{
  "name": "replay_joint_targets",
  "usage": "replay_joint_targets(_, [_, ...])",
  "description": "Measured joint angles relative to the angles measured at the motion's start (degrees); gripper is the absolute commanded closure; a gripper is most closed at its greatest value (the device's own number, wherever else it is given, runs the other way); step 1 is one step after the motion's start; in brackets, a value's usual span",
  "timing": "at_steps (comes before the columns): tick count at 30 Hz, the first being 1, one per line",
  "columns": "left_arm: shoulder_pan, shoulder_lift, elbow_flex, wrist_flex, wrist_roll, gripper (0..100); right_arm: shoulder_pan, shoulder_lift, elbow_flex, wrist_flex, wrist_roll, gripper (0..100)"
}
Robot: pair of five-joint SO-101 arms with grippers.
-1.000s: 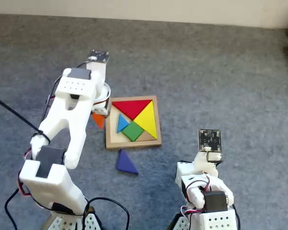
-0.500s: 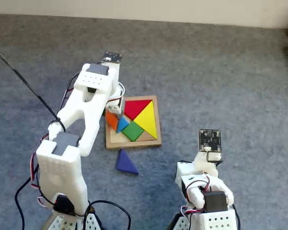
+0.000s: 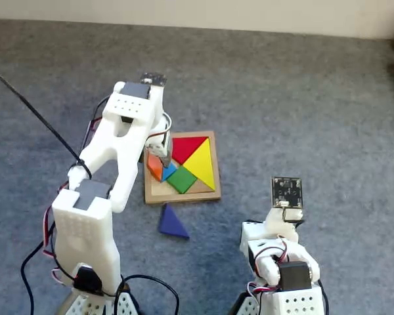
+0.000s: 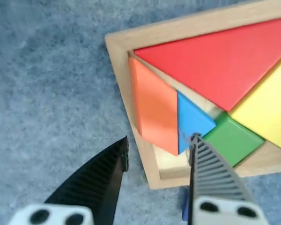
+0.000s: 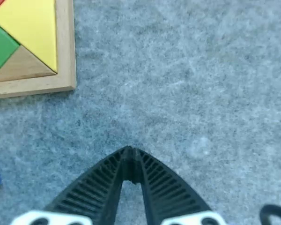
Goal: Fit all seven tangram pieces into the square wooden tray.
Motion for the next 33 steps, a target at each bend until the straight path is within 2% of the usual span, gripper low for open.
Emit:
replay_joint_targets(8, [0.1, 0.0, 1.3, 0.1, -0.9, 85, 0.0, 0.0, 0.0, 0.0, 0.0, 99.2])
replay_joint_targets(12, [-0.5, 0.0, 2.1, 0.1, -2.4, 85, 0.0, 0.0, 0.0, 0.0, 0.0, 99.2])
replay_joint_targets(19, [-6.7, 0.0, 2.1, 0.1, -2.5, 85, 0.0, 0.0, 0.0, 0.0, 0.0, 99.2])
replay_joint_targets(33, [-9.1, 0.0, 2.2, -3.4, -2.5, 85, 0.0, 0.0, 0.0, 0.0, 0.0, 99.2])
